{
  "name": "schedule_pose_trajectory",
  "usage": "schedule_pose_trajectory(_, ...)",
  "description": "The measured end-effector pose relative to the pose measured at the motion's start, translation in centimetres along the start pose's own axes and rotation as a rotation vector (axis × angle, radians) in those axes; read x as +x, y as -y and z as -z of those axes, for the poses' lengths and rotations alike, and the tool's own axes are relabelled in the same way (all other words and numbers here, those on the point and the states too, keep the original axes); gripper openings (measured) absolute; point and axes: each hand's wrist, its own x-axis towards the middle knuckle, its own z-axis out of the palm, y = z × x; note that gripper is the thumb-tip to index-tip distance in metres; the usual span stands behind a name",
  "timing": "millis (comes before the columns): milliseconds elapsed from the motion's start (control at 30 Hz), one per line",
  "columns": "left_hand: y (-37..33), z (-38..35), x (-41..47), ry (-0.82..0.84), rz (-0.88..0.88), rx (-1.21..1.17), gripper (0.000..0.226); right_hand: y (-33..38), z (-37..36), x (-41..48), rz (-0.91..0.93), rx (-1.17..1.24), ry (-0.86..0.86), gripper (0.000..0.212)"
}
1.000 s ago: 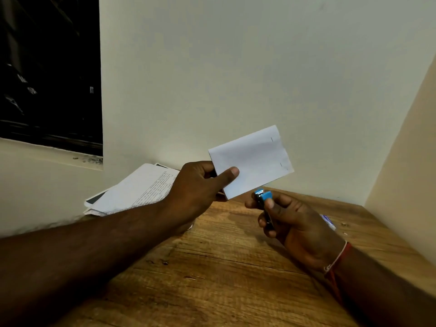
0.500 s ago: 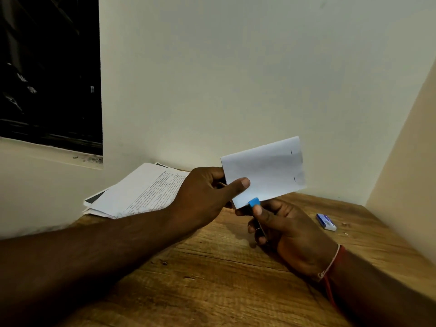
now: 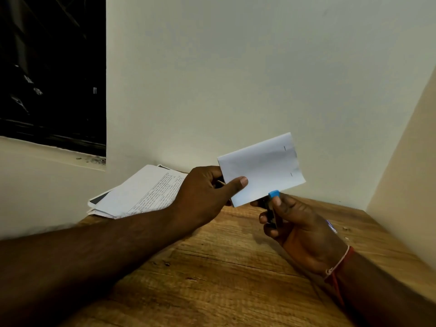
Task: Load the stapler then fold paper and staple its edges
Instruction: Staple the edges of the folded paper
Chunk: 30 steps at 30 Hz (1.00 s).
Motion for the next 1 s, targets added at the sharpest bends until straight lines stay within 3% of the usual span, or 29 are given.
schedule_pose_trajectory(67, 0.0, -0.2, -0.1, 0.016, -0.015, 0.007, 0.026, -0.4, -0.1, 0.0, -0.010, -0.053, 0.006, 0.045)
schedule_pose_trajectory(167, -0.3, -0.3, -0.5, 0.024, -0.041, 0.013, 0.025, -0.7, -0.4, -0.2, -0.054, -0.174, 0.029, 0.052)
schedule_pose_trajectory(367, -0.4, -0.2, -0.4, 0.004, -0.019, -0.059, 0.024, -0.9, -1.8, -0.6, -0.066, -0.275, 0.087, 0.033)
schedule_pose_trajectory(633, -0.8, -0.3, -0.9, 0.020, -0.038, -0.091, 0.020, -0.6, -2.3, -0.9, -0.082, -0.254, 0.092, 0.033)
schedule_pose_trajectory(800, -0.8, -0.3, -1.2, 0.056, -0.084, 0.026, 0.015, -0.5, -1.9, -0.9, -0.115, -0.272, 0.097, 0.037)
schedule_pose_trajectory(1000, -0.7, -0.5, -1.3, 0.090, -0.104, 0.117, 0.023, -0.4, -1.2, -0.8, -0.150, -0.207, 0.052, 0.063)
